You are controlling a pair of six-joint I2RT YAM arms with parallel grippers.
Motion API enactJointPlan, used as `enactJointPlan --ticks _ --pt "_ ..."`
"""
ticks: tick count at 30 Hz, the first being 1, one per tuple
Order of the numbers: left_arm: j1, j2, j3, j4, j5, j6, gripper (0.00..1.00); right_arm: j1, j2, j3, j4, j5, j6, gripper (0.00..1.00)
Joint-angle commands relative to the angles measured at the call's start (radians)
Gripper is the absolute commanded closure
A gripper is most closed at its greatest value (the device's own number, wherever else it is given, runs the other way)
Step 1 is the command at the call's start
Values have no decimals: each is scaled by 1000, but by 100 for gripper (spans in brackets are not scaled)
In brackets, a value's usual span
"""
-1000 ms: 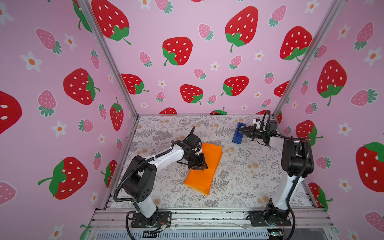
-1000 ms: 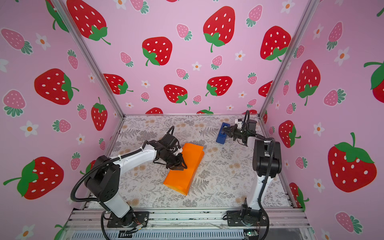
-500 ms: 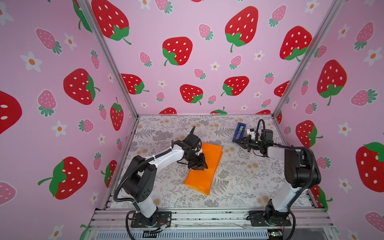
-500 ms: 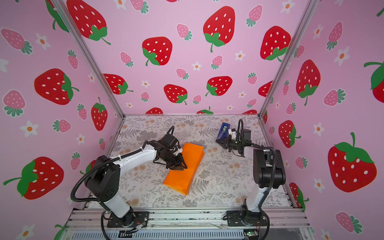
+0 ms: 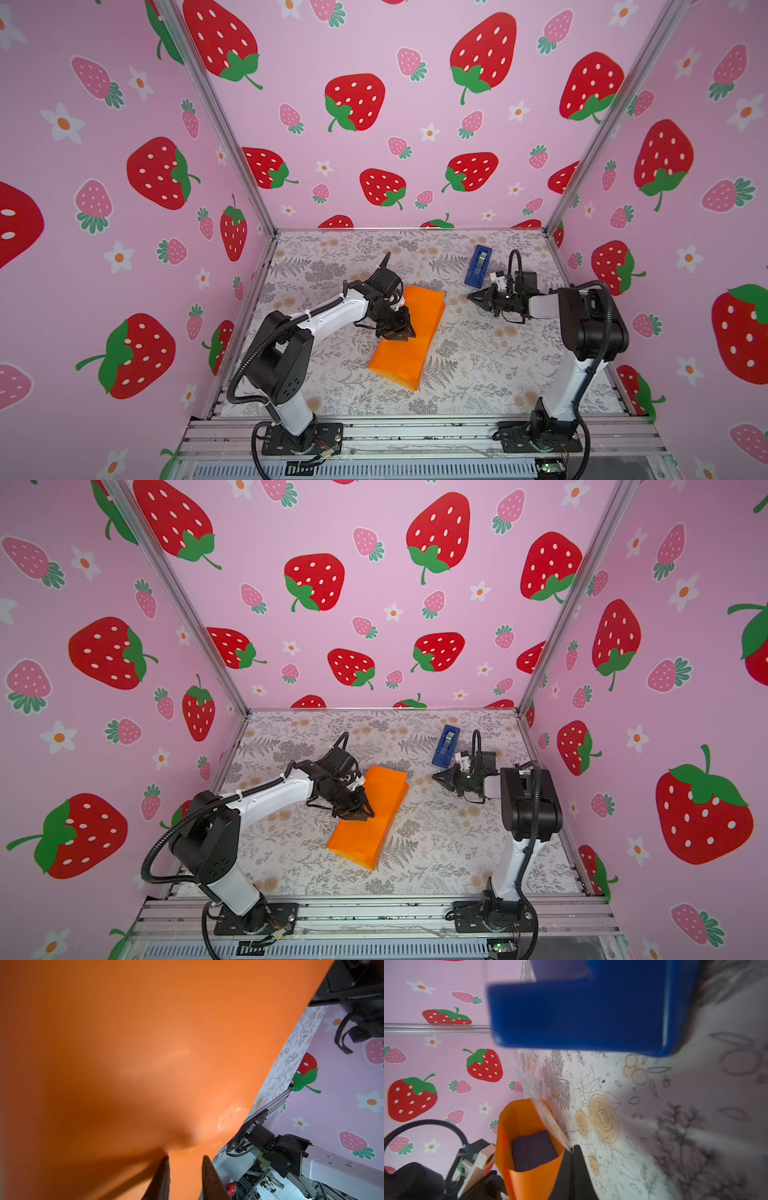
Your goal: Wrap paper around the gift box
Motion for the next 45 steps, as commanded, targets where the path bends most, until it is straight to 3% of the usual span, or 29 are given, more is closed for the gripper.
enactJointPlan --ticks 1,11,17,20,24,32,45 --pt "-8 56 -40 -67 -95 5 70 11 44 -24 -178 32 -111 100" --pt "-8 54 -39 -72 -98 5 70 -20 38 -62 -258 97 -204 100" --pt "-8 50 -40 -74 -101 4 70 -19 -63 -52 -277 89 -248 100" --pt "-9 48 -37 -79 -102 6 70 -17 -139 -27 -338 66 -286 100" --pt "-8 48 -29 -89 -104 11 70 -1 -237 -11 -364 -39 -236 100" --pt "-10 42 -31 -90 -110 10 70 153 -390 37 -353 -88 -126 100" --pt "-12 38 -22 -95 -113 10 71 478 -302 199 -564 -105 -300 100"
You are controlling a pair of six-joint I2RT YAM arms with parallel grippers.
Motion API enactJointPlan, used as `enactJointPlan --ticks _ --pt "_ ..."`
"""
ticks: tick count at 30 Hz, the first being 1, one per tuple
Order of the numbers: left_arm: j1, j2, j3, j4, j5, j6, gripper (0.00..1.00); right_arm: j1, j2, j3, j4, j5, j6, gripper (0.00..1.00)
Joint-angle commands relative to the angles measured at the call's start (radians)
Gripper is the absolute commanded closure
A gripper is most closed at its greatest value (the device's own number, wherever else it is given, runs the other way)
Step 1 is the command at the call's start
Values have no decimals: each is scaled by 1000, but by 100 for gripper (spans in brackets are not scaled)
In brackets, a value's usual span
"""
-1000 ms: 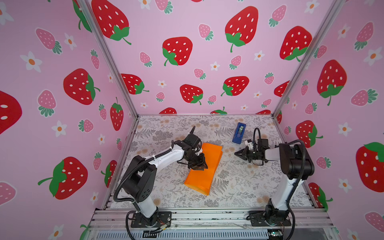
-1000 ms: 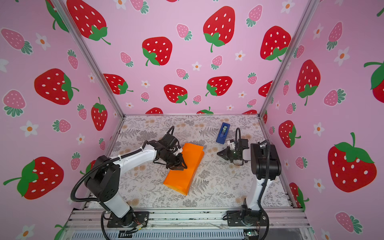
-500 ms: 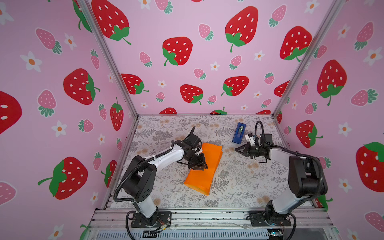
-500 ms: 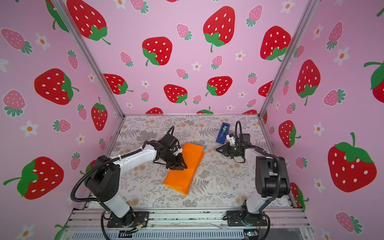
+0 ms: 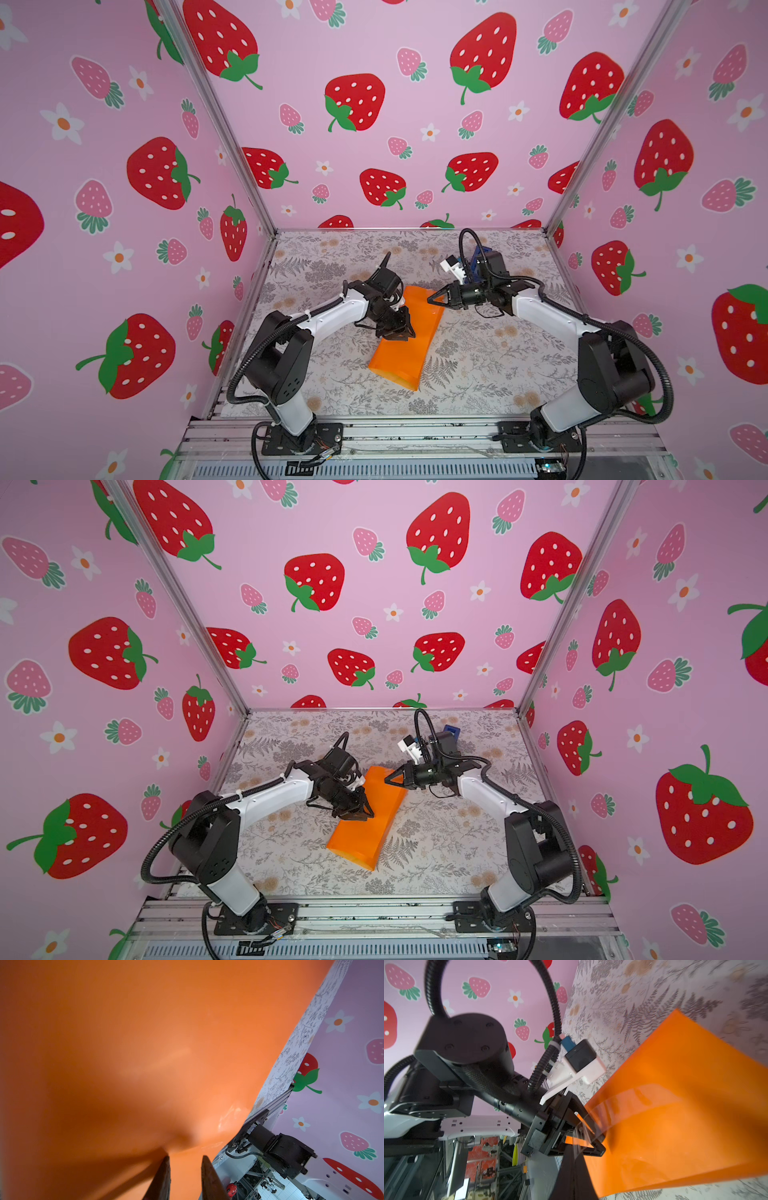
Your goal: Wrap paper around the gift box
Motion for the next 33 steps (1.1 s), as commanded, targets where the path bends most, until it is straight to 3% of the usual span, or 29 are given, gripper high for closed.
enactJointPlan --ticks 1,19,33 --pt "-11 41 -21 -92 -108 8 71 49 64 21 -130 -26 -102 100" --pt "-13 43 -13 -99 -111 9 71 92 106 -131 -166 -22 -122 100" --pt "-15 46 -6 -99 -109 9 71 89 152 -106 -189 44 -130 100"
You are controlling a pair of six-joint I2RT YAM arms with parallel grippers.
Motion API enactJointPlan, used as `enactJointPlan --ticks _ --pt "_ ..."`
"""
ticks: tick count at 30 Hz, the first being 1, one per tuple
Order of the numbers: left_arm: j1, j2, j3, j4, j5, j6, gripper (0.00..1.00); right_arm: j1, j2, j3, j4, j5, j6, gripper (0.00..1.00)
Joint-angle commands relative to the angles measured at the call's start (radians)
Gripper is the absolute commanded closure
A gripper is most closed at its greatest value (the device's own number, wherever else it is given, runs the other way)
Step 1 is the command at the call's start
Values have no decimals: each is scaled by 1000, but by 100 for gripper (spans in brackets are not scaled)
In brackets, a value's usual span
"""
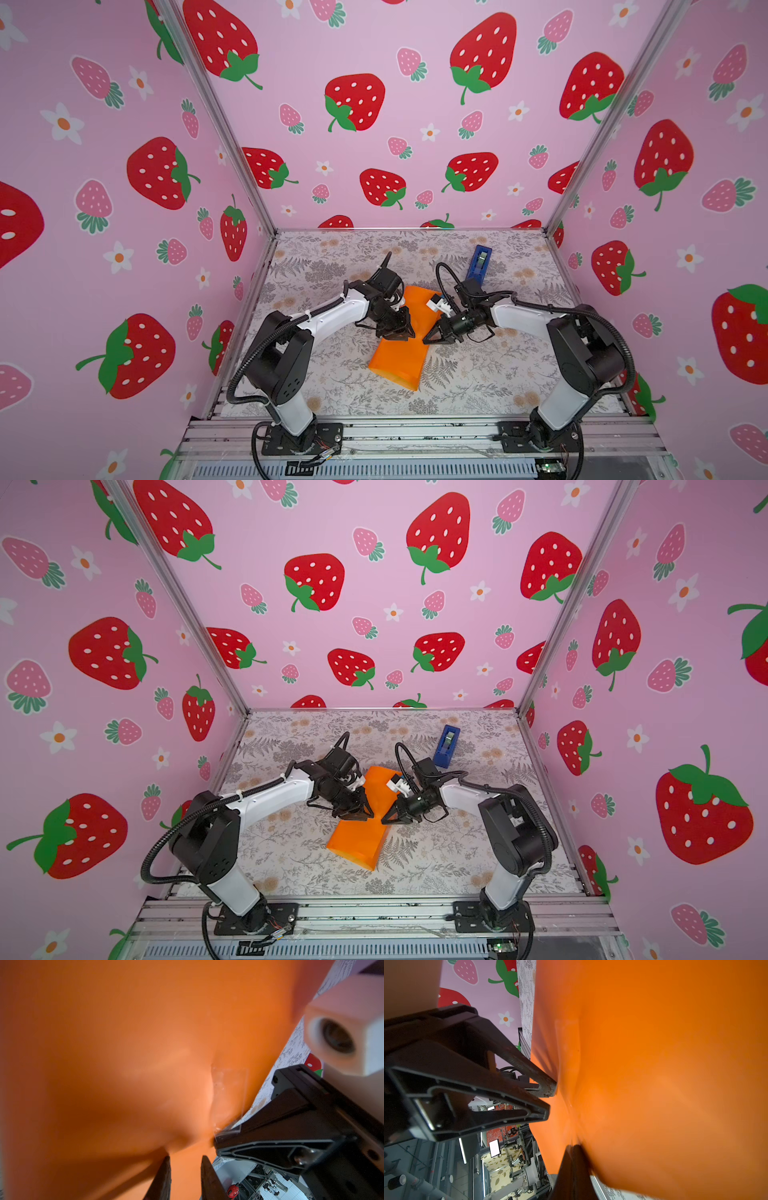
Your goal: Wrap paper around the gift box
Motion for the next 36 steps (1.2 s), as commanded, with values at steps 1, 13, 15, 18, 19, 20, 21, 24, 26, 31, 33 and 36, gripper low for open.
enactJointPlan --ticks 1,13,15,18,19,20,21,24,26,31,33,36 --pt "-10 46 -7 -91 -92 10 71 2 27 13 -30 49 -29 100" --pt "-6 26 95 -95 -82 -6 73 1 40 10 -56 65 -28 100" --pt "-6 20 117 -81 -77 -19 75 1 42 10 -55 65 -28 100" --pt "-3 15 136 -29 -53 -52 79 0 43 12 -53 65 -25 100" --pt "-2 18 140 -6 -41 -63 81 0 40 12 -52 65 -24 100" --pt "-1 24 144 14 -27 -74 83 -1 41 12 -51 64 -22 100" --pt "-1 31 147 33 -14 -87 86 -1 41 12 -52 63 -22 100" --pt "-1 64 157 82 17 -116 90 0 41 10 -51 64 -20 100" --pt "-2 84 167 87 18 -119 92 0 41 9 -51 64 -19 100" --pt "0 115 171 96 33 -112 93 1 36 5 -46 63 -17 100" --pt "0 124 168 92 35 -108 93 1 34 3 -45 63 -17 100" --pt "-1 137 159 72 23 -98 93 1 32 1 -43 61 -13 100"
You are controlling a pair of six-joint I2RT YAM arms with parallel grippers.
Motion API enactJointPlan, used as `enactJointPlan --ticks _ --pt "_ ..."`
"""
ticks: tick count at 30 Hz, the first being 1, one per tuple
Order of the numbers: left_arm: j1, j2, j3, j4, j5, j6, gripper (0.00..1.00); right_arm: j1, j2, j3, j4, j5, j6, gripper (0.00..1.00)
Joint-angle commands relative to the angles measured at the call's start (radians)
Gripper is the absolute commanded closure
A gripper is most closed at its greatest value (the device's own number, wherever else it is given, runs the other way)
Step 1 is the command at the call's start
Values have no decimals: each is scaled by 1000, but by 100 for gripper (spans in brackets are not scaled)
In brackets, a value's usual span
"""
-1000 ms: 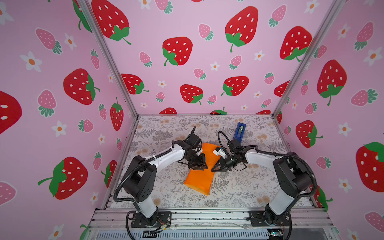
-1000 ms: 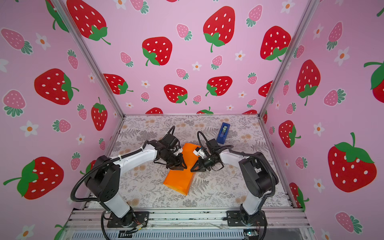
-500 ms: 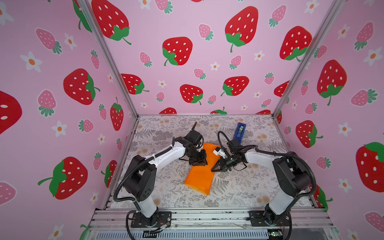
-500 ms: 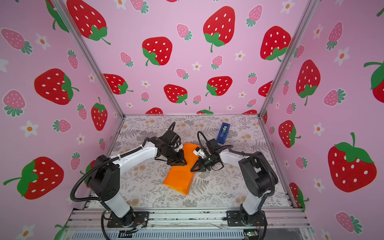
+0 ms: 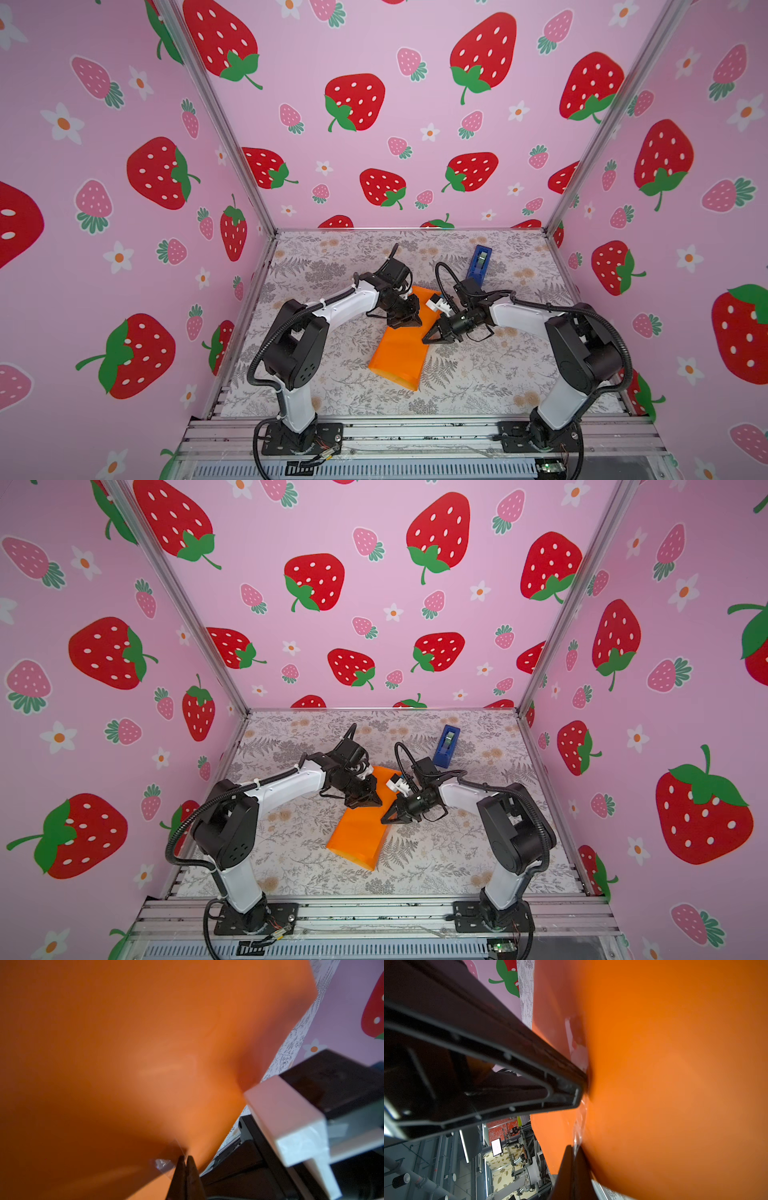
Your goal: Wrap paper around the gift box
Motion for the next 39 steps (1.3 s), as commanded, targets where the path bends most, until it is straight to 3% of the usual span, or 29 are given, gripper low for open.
enactJointPlan --ticks 1,5,11,19,24,27,30,34,39 --pt "3 11 15 -20 4 10 93 0 16 -11 -34 59 -12 100" --pt "6 19 -9 -64 -45 40 93 1 -14 -7 -50 59 -9 100" --pt "15 19 -69 -42 -40 41 93 1 -104 -17 -107 97 -2 87" --pt "16 21 -69 -38 -34 44 93 0 -228 -34 -220 260 24 79" --pt "16 20 -68 -42 -34 47 93 0 -254 3 -244 300 45 77" --pt "16 19 -69 -41 -34 46 93 0 -261 32 -257 314 53 67" --pt "16 21 -69 -41 -36 47 93 -1 -263 58 -254 318 59 64" --pt "15 23 -68 -41 -36 48 93 0 -245 91 -223 301 71 64" --pt "17 27 -62 -42 -33 49 93 14 -184 127 -136 254 106 89"
